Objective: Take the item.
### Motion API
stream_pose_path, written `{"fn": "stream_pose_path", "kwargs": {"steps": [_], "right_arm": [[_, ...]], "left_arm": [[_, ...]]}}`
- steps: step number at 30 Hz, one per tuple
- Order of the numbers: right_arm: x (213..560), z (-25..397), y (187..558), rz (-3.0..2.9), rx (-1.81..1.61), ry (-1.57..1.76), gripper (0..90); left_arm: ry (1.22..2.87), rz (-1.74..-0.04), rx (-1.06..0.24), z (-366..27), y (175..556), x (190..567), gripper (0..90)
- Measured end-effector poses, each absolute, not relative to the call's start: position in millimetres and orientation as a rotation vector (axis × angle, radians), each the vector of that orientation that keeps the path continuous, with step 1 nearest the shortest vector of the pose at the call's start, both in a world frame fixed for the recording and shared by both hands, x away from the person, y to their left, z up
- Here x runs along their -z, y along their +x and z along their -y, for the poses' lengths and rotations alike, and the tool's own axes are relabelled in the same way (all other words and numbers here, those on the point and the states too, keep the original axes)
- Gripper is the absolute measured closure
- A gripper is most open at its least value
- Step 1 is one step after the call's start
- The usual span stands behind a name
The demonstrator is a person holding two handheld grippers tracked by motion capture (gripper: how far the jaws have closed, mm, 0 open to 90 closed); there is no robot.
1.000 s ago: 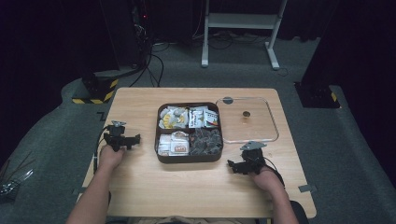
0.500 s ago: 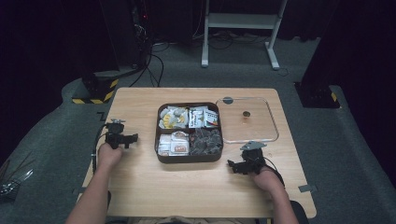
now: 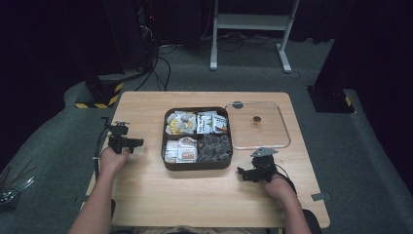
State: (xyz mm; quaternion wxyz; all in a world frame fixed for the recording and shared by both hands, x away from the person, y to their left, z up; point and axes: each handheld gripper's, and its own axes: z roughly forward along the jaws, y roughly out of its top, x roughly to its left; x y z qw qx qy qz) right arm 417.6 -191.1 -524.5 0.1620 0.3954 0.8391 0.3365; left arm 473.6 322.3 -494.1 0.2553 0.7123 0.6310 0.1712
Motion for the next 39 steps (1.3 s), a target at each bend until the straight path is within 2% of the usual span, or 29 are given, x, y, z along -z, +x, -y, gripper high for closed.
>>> {"fn": "stream_pose_path", "kwargs": {"steps": [19,39], "right_arm": [[524,191,419,-2.397,-0.961,1.130,7.6],[525,190,420,-2.394,-0.961,1.130,7.6]], "left_arm": [[1.926,-1.487,-0.407,-309,461,465,32.0],[1.931,-1.342,-0.369,-282,456,447,41.9]]}}
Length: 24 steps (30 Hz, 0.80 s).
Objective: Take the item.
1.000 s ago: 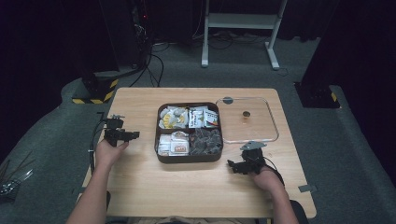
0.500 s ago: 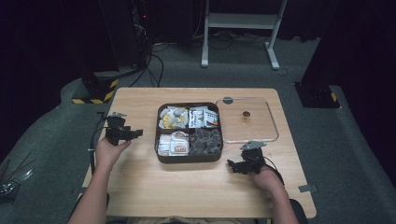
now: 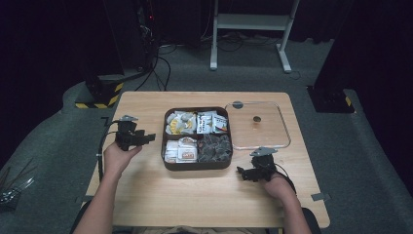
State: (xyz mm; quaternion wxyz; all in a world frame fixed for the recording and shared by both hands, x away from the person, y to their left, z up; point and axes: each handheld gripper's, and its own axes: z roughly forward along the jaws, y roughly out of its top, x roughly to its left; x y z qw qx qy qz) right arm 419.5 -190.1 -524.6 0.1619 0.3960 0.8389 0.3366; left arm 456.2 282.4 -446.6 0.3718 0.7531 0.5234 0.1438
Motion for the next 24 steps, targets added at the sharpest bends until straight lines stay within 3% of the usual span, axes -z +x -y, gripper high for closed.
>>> {"fn": "stream_pose_path", "kwargs": {"steps": [24], "right_arm": [[524,190,419,-2.391,-0.959,1.135,7.8]], "left_arm": [[1.994,-1.177,-0.313,-241,465,443,50.9]]}}
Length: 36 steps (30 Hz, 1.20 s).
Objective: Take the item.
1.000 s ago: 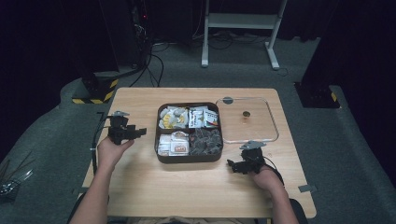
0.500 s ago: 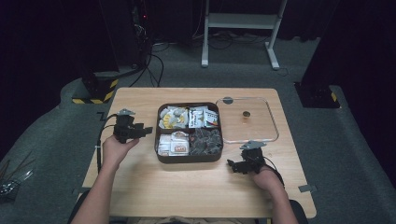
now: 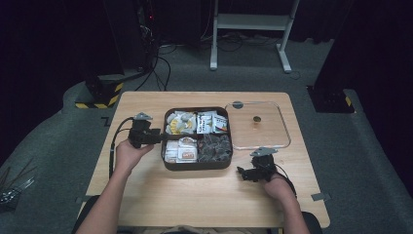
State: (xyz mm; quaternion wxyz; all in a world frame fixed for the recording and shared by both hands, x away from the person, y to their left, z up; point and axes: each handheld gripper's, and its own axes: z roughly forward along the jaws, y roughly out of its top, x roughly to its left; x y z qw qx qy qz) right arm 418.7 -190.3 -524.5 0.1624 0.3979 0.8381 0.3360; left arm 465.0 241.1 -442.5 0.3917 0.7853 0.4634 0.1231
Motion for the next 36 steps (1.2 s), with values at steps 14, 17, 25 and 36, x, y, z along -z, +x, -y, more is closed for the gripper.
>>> {"fn": "stream_pose_path", "kwargs": {"steps": [14,17,25,36], "right_arm": [[524,191,418,-2.386,-0.957,1.142,7.8],[524,191,417,-2.384,-0.954,1.144,7.8],[524,192,414,-2.376,-0.952,1.152,7.8],[524,193,412,-2.372,-0.952,1.156,7.8]], "left_arm": [[2.060,-1.094,-0.255,-217,474,448,55.1],[2.073,-1.083,-0.246,-212,477,449,55.0],[2.106,-1.042,-0.232,-199,481,453,57.6],[2.165,-1.014,-0.201,-184,489,461,62.4]]}}
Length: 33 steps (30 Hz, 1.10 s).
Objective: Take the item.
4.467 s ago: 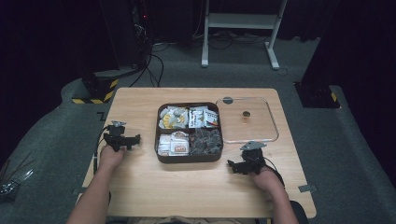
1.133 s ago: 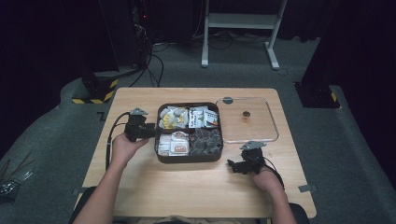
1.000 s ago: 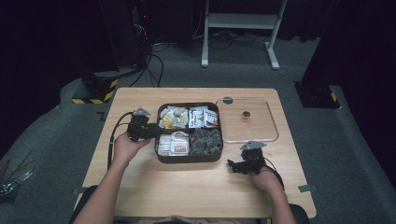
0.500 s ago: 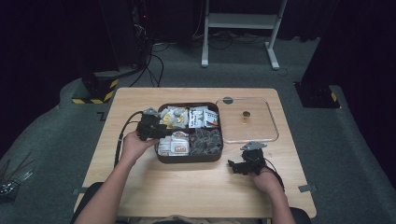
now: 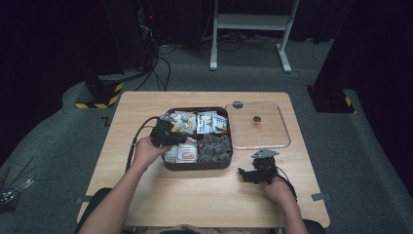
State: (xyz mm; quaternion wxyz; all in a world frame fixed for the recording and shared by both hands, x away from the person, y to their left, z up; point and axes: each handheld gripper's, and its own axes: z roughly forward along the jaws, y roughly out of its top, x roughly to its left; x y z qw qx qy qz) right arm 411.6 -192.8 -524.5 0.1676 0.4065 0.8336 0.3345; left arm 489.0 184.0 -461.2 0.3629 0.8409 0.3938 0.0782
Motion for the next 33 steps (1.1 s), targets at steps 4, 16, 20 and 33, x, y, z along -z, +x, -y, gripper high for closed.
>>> {"fn": "stream_pose_path", "kwargs": {"steps": [4,16,20,33], "right_arm": [[524.4,192.8,411.0,-2.371,-0.951,1.159,7.8],[524.4,192.9,410.6,-2.371,-0.949,1.160,7.8],[524.4,192.8,410.6,-2.370,-0.949,1.160,7.8],[524.4,192.7,410.4,-2.369,-0.949,1.163,7.8]], "left_arm": [[2.181,-1.010,-0.214,-182.5,490.6,462.8,64.8],[2.256,-0.987,-0.246,-178.9,493.4,469.8,75.8],[2.247,-0.997,-0.246,-178.4,495.4,470.4,81.1],[2.250,-1.003,-0.213,-178.5,495.7,467.6,85.9]]}}
